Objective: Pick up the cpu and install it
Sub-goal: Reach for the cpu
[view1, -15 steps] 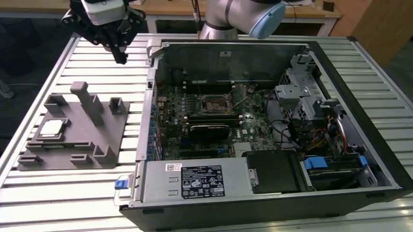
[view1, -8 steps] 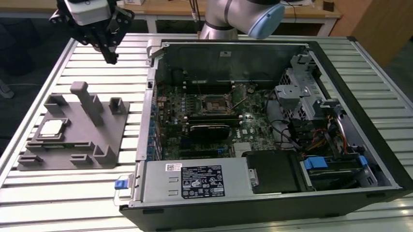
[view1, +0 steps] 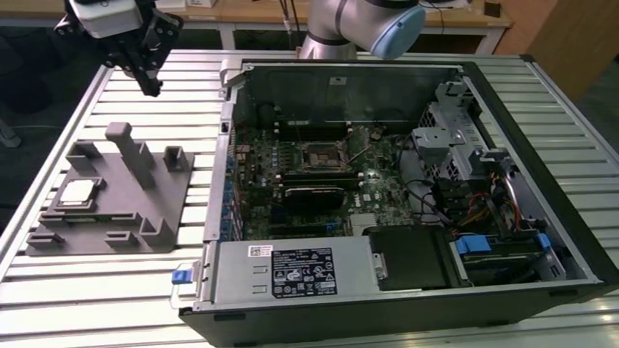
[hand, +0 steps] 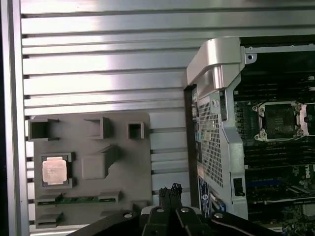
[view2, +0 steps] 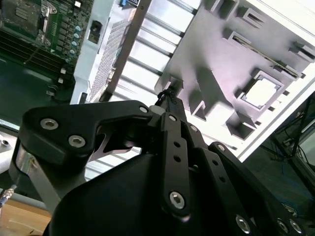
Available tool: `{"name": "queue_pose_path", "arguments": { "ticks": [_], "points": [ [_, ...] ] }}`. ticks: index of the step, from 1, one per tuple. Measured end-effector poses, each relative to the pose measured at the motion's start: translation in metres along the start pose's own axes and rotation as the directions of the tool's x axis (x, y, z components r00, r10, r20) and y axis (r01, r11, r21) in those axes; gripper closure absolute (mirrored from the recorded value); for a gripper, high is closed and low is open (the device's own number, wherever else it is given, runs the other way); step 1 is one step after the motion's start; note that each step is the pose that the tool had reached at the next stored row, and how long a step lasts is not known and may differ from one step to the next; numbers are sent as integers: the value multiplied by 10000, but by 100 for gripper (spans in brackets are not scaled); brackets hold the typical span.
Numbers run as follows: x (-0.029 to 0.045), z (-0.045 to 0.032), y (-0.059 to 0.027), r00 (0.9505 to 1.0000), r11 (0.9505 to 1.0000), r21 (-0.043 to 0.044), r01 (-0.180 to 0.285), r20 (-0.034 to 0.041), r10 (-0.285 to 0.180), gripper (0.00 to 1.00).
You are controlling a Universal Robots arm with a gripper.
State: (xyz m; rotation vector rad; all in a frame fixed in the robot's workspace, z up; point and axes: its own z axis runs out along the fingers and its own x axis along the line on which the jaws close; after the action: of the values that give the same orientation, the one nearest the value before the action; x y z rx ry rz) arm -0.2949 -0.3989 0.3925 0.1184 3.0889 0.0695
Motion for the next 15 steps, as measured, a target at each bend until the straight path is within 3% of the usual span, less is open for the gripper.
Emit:
{"name": "queue_pose_path", "arguments": {
  "ticks": [15],
  "points": [
    [342,-4,-27,10000,10000,-3,-12,4,12,89]
  ]
}}
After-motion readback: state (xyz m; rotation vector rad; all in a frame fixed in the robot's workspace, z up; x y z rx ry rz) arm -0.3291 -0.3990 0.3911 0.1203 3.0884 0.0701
